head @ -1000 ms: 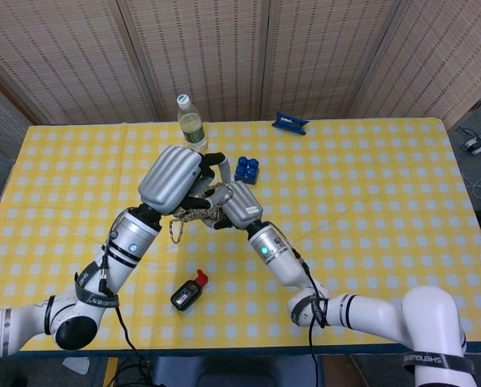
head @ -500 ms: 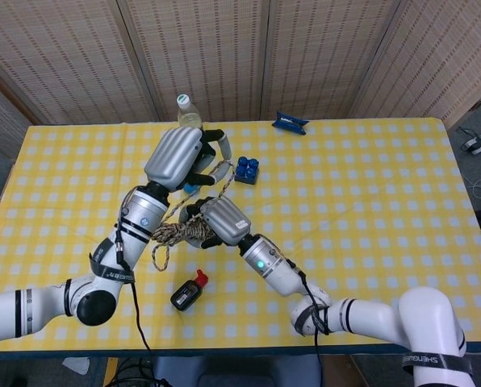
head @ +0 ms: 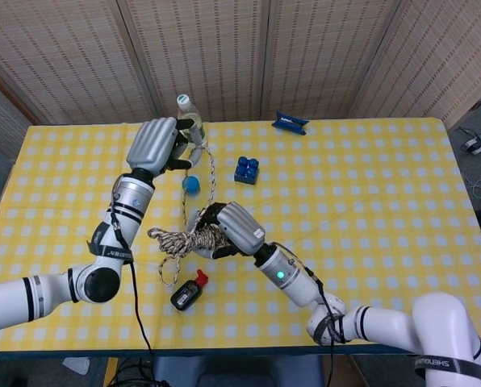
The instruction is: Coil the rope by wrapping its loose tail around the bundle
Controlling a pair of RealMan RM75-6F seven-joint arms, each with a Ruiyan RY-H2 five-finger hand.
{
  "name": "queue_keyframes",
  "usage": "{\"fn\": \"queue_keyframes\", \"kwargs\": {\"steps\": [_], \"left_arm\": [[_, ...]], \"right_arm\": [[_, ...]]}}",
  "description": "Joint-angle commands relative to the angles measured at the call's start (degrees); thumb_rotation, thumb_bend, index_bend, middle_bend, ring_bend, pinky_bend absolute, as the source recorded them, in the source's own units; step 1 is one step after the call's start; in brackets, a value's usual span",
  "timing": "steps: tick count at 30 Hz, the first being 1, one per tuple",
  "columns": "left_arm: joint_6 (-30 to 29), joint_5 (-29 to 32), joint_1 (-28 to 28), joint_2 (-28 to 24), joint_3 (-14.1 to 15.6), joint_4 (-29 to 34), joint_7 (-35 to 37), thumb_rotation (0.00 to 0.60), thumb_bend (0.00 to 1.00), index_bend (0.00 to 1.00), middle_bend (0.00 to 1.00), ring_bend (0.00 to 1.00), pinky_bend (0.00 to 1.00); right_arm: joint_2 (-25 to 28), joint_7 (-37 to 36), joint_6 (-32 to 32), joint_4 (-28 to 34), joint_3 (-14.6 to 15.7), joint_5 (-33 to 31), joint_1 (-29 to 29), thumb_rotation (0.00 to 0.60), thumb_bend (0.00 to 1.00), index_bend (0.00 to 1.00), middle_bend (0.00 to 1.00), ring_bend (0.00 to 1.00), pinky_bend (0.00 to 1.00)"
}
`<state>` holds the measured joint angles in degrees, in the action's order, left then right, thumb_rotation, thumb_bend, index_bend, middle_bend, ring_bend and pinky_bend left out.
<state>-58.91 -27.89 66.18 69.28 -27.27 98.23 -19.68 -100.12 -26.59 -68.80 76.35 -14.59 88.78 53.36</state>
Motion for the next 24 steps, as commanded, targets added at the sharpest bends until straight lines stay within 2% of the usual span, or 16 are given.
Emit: {"fn": "queue_keyframes", "kwargs": {"steps": [1,9,24], "left_arm": [[0.4,0.53,-0.67,0.21,1.35,-1.19,-0.39,0.6,0.39,0.69,0.94,0.87,0.94],[1.54,1.44,-2.74,1.27,4.59,-3.43,-0.17,0.6,0.39,0.69,0.94,0.87,0.94],[-2.22,-0.23,-4.49,5.01,10.4,-7.03,-6.76,0.6,0.39,0.69,0.94,0.88,0.94]], "right_arm": [[0.56,-2.24,-3.44,0.14,0.14,1.64,-1.52,0.6,0.29,0.7,0.58,0.48,0.49],[0.96,-6.81,-9.99,0.8,-2.4,2.48,-3.22,0.6,0.26,0.71,0.59,0.48,0.49],[-2.39,-8.67,-12.83,0.0,-10.46,-0.88,0.23,0.6,0.2,0.72,0.6,0.48,0.5]]}}
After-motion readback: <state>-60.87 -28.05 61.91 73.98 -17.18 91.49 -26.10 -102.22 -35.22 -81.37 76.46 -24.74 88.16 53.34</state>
